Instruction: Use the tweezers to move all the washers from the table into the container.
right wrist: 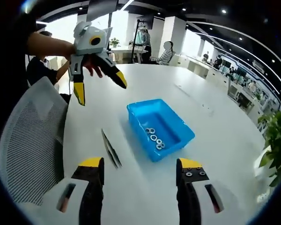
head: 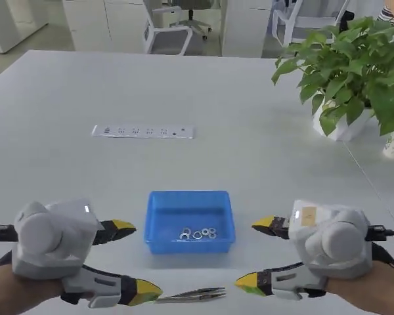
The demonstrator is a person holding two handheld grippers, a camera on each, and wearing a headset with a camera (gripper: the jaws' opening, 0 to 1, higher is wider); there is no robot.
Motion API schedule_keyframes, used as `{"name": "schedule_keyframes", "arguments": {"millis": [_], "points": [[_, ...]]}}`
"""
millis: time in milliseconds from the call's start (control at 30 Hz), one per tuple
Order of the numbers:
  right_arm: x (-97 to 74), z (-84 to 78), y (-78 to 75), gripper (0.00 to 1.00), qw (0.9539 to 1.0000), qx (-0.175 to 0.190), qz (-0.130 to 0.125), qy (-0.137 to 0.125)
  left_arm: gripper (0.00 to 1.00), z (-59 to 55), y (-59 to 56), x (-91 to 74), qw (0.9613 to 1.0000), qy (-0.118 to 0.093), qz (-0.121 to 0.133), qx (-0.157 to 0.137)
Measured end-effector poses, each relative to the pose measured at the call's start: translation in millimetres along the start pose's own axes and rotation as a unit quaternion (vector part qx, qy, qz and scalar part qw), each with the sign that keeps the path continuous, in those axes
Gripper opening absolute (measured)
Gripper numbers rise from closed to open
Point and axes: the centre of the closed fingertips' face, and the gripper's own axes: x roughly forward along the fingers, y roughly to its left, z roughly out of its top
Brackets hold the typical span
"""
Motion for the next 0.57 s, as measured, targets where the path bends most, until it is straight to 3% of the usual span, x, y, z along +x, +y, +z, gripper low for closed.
{"name": "schedule_keyframes", "arguments": {"millis": [167,267,433,567], "points": [[-12.2,-6.8,-4.2,0.76,0.9993,0.033,-0.012,-0.015,0.93,2.8,-1.1,-4.5,0.9999,-0.009,0.004,-0.009],[-17.2,-4.4,-4.7,0.87,0.9984,0.045,-0.017,-0.030,0.99,7.2,-1.5,-10.1,0.9993,-0.028,0.007,-0.023],[-20.8,-6.7,-5.7,0.99,0.9978,0.051,-0.020,-0.037,0.99,9.1,-2.3,-17.3,0.9989,-0.038,0.008,-0.026],[-21.4,-10.6,-4.0,1.00,0.9978,0.053,-0.020,-0.034,0.99,8.4,-1.2,-18.6,0.9990,-0.036,0.012,-0.024]]}}
